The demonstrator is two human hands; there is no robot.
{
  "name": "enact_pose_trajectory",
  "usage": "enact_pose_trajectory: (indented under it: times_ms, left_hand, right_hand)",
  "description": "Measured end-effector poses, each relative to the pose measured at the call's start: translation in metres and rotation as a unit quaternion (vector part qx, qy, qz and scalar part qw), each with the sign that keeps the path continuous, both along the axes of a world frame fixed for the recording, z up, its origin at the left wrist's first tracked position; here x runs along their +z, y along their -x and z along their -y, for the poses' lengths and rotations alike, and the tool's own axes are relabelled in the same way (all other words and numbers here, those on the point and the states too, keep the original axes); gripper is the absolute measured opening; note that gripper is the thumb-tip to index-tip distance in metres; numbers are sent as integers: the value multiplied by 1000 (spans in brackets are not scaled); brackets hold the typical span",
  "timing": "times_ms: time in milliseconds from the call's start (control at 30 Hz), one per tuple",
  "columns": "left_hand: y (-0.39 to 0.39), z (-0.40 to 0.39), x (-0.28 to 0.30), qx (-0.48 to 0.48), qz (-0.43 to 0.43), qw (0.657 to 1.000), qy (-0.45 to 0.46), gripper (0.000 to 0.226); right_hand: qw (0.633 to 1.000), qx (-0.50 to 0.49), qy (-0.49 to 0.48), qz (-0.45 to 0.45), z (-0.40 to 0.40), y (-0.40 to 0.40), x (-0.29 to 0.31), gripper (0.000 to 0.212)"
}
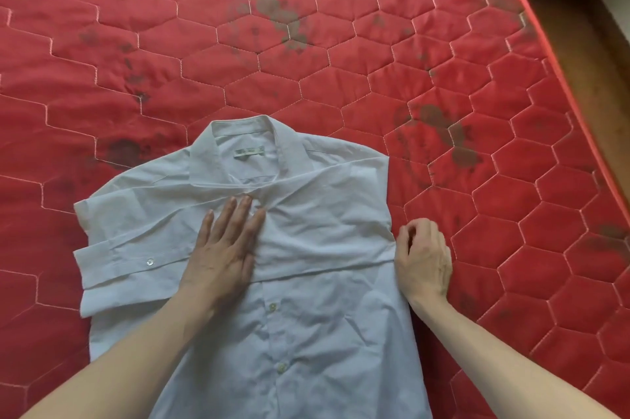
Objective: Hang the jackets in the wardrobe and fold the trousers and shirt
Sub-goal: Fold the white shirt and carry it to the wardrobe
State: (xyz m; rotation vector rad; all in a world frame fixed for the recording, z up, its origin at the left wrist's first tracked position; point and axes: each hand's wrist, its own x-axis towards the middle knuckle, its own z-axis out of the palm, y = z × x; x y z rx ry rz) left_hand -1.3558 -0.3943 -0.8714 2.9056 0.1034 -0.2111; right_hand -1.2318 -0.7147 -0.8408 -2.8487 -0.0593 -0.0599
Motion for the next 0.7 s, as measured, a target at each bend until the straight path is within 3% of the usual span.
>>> enact_pose_trajectory:
  times_ms: [33, 100, 200, 300, 400, 700]
  left_hand:
    - [1, -2, -1, -3, 9, 1000, 5, 80]
    - [5, -7, -5, -9, 27, 1000, 12, 77]
    - [14, -13, -10, 16, 50, 999, 6, 69]
    - [30, -20, -11, 114, 38, 993, -13, 69]
    - [48, -41, -13, 204, 27, 978, -25, 71]
    - [65, -56, -10, 219, 52, 972, -65, 66]
  right_hand:
    - [999, 10, -17, 26, -7, -6, 1, 10]
    - [990, 120, -21, 72, -29, -17, 3, 32]
    - [952, 306, 16, 11, -62, -31, -5, 51]
    - [962, 250, 73, -80, -72, -46, -20, 65]
    - [983, 161, 42, -72, -70, -52, -29, 71]
    - [974, 183, 111, -74, -78, -46, -16, 71]
